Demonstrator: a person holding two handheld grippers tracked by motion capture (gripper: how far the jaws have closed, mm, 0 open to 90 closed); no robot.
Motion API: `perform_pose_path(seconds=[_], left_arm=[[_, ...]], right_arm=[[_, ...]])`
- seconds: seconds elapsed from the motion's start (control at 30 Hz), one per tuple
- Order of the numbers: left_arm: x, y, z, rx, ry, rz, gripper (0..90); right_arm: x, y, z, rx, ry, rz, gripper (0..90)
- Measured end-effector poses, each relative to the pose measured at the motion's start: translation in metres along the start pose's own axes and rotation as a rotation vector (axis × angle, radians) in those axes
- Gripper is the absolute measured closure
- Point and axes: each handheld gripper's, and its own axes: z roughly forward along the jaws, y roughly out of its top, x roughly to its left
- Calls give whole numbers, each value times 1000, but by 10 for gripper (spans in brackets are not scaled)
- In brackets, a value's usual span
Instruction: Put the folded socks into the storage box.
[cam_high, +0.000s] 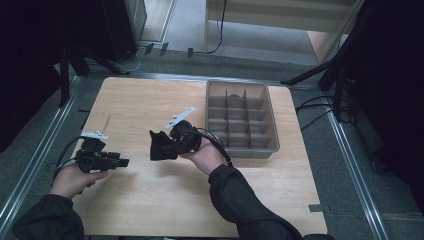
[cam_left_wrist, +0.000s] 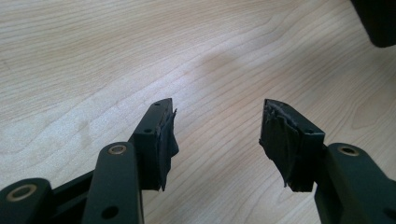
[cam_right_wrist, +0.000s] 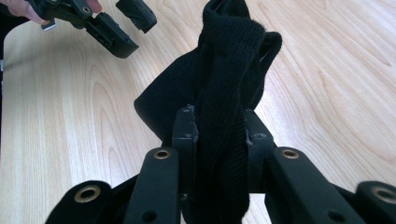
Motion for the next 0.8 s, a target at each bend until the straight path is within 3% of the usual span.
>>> perform_pose_path(seconds=[0.23,0.4,0.8], left_arm=[[-3,1,-1,-7,-2,4,435],[-2,0,-2,-15,5,-3,435],[-8,3,2,-3,4,16,432]], right_arm=[[-5,-4,-15,-14,-24,8,724],[-10,-8,-26,-31,-33,40,724],[-17,-19,-50,-41,-74,47,724]])
